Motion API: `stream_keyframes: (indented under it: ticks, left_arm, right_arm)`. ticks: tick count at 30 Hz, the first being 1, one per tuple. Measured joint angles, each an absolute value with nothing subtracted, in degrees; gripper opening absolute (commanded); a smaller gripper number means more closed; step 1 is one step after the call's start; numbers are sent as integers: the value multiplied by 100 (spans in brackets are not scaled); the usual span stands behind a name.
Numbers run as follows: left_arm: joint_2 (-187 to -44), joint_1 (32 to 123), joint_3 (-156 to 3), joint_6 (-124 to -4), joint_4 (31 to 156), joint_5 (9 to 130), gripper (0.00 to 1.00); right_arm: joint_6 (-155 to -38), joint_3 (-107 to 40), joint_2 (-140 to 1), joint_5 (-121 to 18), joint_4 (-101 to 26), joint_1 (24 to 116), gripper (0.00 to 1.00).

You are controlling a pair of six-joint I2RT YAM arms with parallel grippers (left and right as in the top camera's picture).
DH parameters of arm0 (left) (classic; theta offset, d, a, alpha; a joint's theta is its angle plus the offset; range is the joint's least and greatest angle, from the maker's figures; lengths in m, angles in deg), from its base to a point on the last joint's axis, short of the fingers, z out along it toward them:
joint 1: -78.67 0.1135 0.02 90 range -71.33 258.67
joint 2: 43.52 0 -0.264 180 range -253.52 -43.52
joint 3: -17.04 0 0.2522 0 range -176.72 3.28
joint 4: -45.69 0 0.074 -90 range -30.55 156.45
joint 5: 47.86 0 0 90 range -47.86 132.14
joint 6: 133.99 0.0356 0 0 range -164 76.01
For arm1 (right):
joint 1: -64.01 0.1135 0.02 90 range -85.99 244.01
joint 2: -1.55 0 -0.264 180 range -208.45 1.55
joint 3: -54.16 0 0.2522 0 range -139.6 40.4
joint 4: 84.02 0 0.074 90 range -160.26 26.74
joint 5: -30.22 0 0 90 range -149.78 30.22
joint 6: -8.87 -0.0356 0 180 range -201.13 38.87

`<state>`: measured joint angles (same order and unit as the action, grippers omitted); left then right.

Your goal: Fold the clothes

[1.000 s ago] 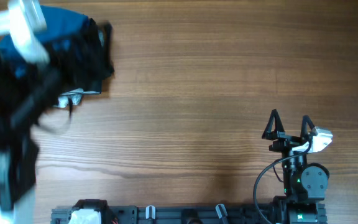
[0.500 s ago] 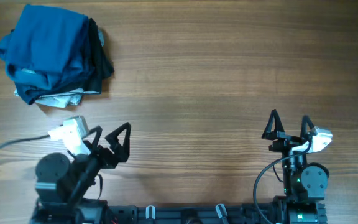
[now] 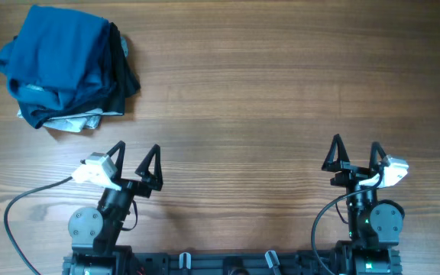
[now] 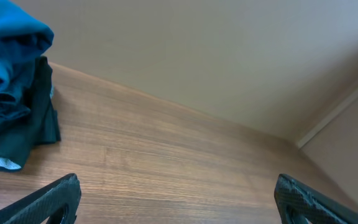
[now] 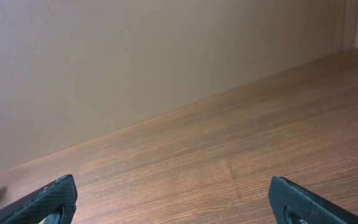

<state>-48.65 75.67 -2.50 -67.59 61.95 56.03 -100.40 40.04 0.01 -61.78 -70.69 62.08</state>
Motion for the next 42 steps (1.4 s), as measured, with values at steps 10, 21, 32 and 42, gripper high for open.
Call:
stream_keyframes:
  ticks: [10, 21, 32, 42]
  left_arm:
    - [-4640, 7538, 215, -6505, 6285, 5236, 100]
    - [-4432, 7538, 244, -5797, 6300, 5151, 100]
    - [-4432, 7538, 244, -5668, 6302, 5138, 100]
    - [-4432, 7538, 244, -5668, 6300, 5138, 100]
  right_arm:
    - [-10040, 4004, 1, -6178, -7069, 6208, 100]
    - [-10042, 4004, 1, -6178, -7069, 6208, 100]
    - [-10040, 4004, 1, -6178, -7069, 6208, 100]
    - [-10040, 4004, 1, -6178, -7069, 6208, 99]
